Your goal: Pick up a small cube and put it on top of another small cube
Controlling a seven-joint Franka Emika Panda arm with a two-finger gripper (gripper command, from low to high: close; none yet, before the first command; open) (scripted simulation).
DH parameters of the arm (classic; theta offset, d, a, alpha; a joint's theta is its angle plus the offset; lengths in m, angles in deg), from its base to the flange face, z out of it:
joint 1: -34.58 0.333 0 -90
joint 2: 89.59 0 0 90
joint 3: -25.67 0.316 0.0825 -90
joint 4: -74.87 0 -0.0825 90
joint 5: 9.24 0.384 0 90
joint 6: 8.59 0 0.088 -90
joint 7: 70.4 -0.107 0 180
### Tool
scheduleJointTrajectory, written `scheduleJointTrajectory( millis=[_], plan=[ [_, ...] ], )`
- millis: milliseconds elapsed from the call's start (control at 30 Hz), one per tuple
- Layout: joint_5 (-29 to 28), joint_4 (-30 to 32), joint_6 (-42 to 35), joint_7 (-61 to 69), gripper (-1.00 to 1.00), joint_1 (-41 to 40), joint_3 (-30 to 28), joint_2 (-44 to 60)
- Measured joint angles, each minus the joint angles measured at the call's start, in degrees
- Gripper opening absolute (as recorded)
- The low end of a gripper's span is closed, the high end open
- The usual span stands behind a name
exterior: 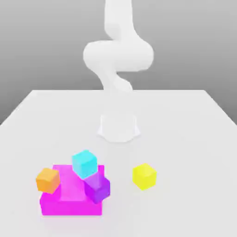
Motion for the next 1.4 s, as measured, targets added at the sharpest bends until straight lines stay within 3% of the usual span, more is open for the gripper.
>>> scheduleJointTrajectory(
  millis=[567, 833, 867, 1100, 1400],
  plan=[
    [0.89, 33.32, 27.66, 16.18, 0.0, 11.09, 1.5, 31.75],
    [-1.3, 33.4, 44.98, 16.2, 0.0, 13.43, 0.09, 53.18],
    [-1.34, 33.2, 46.01, 16.17, -1.0, 13.6, -0.08, 54.43],
    [-1.65, 33.21, 45.89, 15.92, -1.0, 13.6, -0.11, 54.33],
    [-0.28, 35.66, 31.37, 16.87, -1.0, 13.49, 0.8, 37.54]
  ],
)
